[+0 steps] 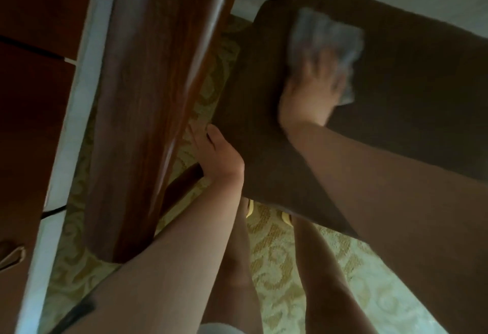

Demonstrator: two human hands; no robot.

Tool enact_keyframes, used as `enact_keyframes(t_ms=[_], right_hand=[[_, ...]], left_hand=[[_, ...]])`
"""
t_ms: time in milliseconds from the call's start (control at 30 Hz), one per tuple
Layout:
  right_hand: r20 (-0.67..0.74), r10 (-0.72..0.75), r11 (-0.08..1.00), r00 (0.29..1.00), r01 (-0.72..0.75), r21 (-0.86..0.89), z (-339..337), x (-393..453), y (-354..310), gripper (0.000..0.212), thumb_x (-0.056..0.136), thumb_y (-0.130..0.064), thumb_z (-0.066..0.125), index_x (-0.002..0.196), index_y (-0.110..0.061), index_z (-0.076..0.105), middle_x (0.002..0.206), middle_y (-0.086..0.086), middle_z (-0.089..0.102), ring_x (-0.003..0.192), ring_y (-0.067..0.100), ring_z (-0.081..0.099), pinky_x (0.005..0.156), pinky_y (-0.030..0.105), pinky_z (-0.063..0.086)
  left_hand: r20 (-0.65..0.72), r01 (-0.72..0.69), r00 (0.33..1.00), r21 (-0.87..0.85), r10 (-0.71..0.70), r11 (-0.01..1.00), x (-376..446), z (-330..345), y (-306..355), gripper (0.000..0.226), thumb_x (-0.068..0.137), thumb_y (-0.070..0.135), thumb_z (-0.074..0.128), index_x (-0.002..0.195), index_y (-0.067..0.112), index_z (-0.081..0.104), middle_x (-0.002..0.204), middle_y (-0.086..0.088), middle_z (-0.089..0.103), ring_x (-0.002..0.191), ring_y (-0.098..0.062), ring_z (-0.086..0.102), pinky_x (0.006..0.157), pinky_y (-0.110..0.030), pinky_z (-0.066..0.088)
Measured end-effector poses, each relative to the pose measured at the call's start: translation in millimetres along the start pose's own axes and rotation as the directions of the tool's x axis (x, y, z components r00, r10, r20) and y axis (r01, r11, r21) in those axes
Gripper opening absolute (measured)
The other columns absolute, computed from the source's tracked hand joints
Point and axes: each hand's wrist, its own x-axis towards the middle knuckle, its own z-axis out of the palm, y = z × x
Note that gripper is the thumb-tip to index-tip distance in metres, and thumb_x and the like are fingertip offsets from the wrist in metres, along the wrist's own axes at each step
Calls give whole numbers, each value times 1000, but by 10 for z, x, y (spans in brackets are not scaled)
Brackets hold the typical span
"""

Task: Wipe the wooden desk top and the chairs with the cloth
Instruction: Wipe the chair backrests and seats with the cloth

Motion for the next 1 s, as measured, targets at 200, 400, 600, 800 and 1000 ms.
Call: enact_keyframes(t_ms=[200, 400, 600, 800, 1000], right_hand=[[453, -837, 375, 307, 925, 66, 98, -155, -19, 59, 93, -16, 50, 147, -33, 34, 157, -4, 26, 148, 20, 10, 119, 49, 1], [-167, 249, 968, 954, -250, 17, -14, -119, 745, 59, 91, -24, 41, 149, -27, 31, 158, 7, 25, 146, 27, 16, 117, 54, 9], [340, -804, 500, 489, 864, -62, 58, -655, 883, 63, 88, -17, 41, 149, -25, 29, 157, 2, 28, 146, 23, 18, 115, 48, 10], [-349, 456, 868, 819, -496, -30, -357, 276, 1552, 54, 99, -24, 37, 151, -28, 24, 160, 3, 19, 147, 21, 14, 116, 44, 4], [326, -442, 818, 836, 525, -235, 1444, 1143, 1739, 99, 82, -36, 67, 147, -53, -5, 162, -8, 8, 148, 15, 1, 110, 59, 16]], left_hand=[[-94, 104, 989, -113, -115, 988, 52, 61, 24, 53, 102, 45, 28, 150, 23, 29, 152, -5, 36, 137, -22, 38, 113, -37, 31], [-10, -69, 997, 440, 82, 895, -144, 275, 22, 54, 103, 41, 17, 154, 23, 6, 162, 4, 1, 148, -15, -2, 116, -44, -8], [-101, -62, 984, 572, 146, 818, -173, 394, -78, 54, 104, 35, 19, 154, 25, 4, 162, 4, -1, 148, -18, -1, 116, -52, 2], [8, -263, 945, 612, 327, 746, -189, 510, 46, 59, 100, 44, 14, 154, 22, 5, 162, 1, -2, 148, -18, -3, 114, -49, -10], [101, -393, 901, 602, 422, 695, -260, 891, 378, 56, 100, 38, 15, 153, 23, 14, 162, 1, 5, 148, -18, 2, 115, -49, -5]])
